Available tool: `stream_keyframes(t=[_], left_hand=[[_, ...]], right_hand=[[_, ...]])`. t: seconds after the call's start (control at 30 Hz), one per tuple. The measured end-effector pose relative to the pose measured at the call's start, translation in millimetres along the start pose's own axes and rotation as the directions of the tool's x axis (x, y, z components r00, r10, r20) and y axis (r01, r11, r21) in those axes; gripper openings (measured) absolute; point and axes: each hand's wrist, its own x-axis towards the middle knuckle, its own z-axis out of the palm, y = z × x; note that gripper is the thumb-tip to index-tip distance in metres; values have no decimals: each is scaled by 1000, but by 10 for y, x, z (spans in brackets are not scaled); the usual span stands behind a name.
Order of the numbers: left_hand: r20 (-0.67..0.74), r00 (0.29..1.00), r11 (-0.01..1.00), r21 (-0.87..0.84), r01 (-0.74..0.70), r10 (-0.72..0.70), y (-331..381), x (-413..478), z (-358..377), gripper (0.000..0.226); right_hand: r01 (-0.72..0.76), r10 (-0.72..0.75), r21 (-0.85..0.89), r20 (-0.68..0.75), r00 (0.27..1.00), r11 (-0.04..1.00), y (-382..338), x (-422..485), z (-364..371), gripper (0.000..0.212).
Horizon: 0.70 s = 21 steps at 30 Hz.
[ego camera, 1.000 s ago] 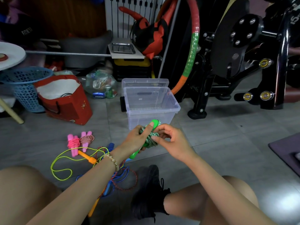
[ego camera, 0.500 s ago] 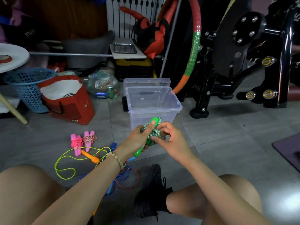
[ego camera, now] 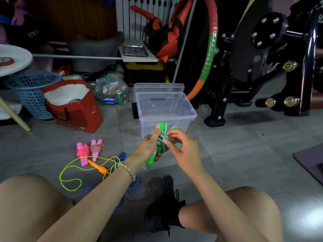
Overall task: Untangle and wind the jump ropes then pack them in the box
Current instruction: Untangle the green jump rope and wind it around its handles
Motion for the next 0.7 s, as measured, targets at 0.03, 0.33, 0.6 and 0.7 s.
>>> stream_keyframes(t=[0.03, 0.33, 0.6, 0.7], left_hand=[[29, 999, 1000, 1, 14, -14, 14, -14, -16, 67], [83, 996, 998, -55, -35, 40, -20, -28, 16, 67], [-4, 994, 992, -64, -105, 105, 13, -36, 40, 57], [-42, 994, 990, -92, -105, 102, 26, -15, -18, 56]], right_hand=[[-28, 26, 51, 42, 999, 998, -2, 27, -22, 14], [45, -44, 44, -24, 999, 998, 59, -45, -59, 12], [39, -82, -282, -140, 987, 959, -67, -29, 41, 14], [10, -8, -175, 17, 1000, 985, -93, 22, 57, 6]])
